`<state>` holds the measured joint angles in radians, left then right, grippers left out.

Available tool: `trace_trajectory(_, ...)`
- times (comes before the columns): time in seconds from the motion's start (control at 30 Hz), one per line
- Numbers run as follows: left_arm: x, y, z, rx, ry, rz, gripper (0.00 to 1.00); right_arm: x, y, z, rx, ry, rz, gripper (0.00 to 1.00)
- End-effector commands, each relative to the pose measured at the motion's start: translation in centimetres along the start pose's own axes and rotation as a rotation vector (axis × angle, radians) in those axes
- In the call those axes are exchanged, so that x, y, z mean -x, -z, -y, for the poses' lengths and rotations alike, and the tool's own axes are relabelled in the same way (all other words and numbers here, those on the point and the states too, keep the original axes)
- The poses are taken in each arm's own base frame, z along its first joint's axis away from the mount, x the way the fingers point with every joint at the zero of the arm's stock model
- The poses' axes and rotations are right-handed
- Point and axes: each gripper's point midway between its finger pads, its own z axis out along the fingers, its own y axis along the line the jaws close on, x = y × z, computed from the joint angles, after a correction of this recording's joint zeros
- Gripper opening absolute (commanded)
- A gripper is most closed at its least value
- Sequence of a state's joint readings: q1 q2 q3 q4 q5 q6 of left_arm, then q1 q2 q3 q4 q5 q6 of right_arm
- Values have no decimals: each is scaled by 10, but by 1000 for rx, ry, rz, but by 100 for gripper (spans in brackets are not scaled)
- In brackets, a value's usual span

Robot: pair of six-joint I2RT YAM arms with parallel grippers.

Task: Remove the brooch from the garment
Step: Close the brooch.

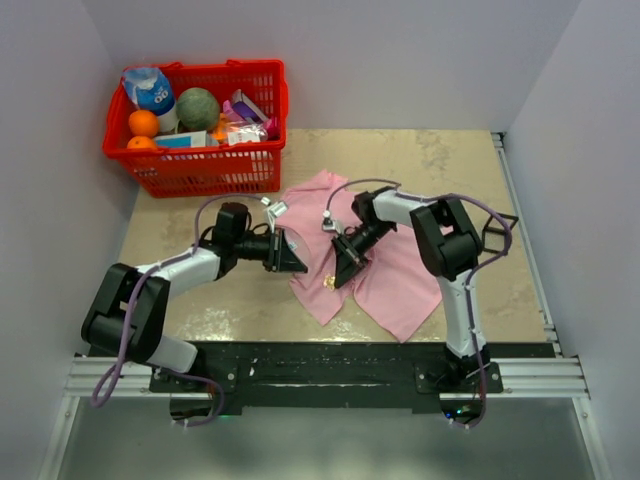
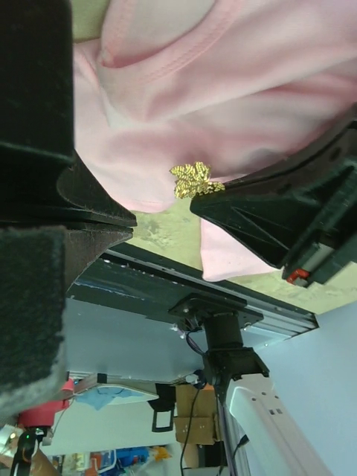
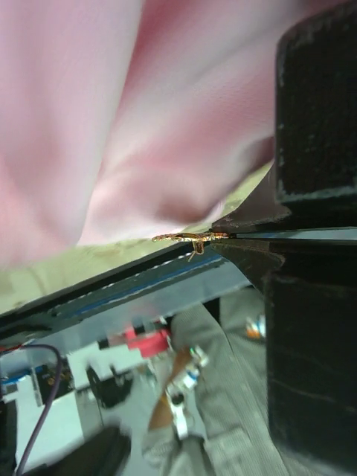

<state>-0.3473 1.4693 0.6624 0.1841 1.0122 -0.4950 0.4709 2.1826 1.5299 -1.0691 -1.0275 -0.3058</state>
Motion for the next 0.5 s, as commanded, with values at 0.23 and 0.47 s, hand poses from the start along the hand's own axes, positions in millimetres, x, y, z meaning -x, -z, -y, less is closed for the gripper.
trace_trajectory(0.23,-17,-28,-28,66,117,-57,0,-15,-35,65,54,-325,11,0)
trace_trajectory(0.47,-31,-57,-41,108,135,-120,0,-48,-52,101,-7,-501,-1,0)
